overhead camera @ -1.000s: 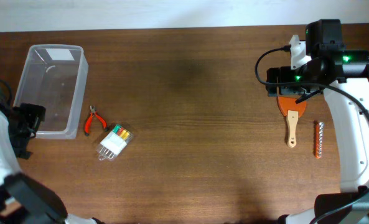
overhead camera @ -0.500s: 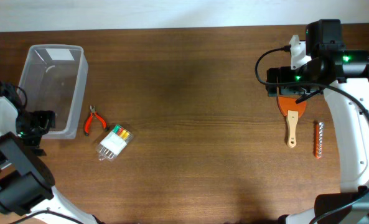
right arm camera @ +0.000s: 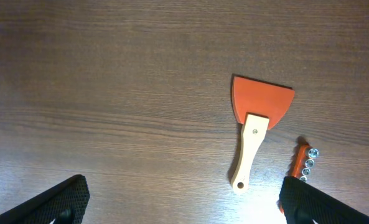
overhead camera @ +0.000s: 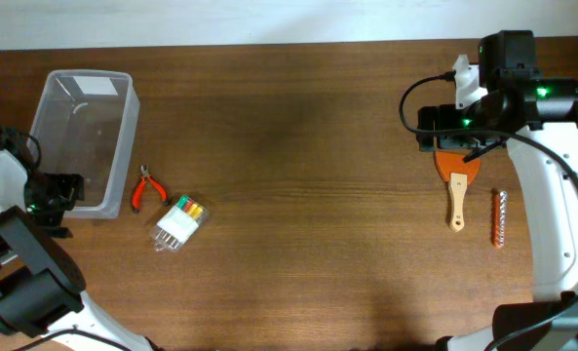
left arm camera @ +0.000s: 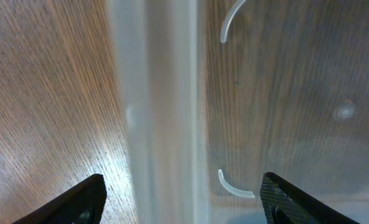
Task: Pack container
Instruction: 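Move the left gripper to the clear container's edge and grasp it, then drag the clear container with the left gripper toward table center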
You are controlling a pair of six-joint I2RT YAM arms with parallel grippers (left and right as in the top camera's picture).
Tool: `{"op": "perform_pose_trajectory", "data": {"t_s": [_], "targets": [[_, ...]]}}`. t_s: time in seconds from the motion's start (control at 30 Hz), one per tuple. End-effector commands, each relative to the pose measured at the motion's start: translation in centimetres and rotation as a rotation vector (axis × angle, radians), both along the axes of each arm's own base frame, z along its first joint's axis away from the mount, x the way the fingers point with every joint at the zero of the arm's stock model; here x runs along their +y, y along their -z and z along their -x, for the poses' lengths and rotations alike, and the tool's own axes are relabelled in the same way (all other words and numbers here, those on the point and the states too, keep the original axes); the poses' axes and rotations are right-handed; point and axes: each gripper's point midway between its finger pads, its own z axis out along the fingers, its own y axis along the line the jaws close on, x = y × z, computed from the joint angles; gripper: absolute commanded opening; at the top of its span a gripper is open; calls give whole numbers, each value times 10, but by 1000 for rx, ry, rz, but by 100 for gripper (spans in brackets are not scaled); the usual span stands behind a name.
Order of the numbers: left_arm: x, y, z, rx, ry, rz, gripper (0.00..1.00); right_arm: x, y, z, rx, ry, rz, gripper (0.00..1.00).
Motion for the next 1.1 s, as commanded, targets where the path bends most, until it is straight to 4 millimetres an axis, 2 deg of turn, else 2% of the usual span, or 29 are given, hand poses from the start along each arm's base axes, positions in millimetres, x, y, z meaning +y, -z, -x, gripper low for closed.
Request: {"op": "perform_pose_trajectory", "data": {"t_s": [0.0, 0.23, 0.57, 0.73, 0.87, 1.0, 1.07], "targets": [[4, -4, -11, -28, -6, -5, 81, -1, -10, -3, -28, -4, 4, 99], [10, -15, -21, -61, -3, -26, 78, -1, -10, -3, -28, -4, 4, 99], [6, -15, -22, -55, 15, -23, 57, -1, -10, -3, -28, -3, 4, 99], [8, -15, -19, -39, 15, -40, 49, -1, -9, -3, -25, -3, 4, 99], [8, -15, -17, -30, 15, -39, 46, -1, -9, -2, -23, -3, 4, 99], [7, -15, -15, -25, 15, -35, 35, -1, -9, -2, -22, -3, 4, 99], [7, -15, -14, -20, 15, -36, 27, -1, -9, -2, -21, -3, 4, 99]]}}
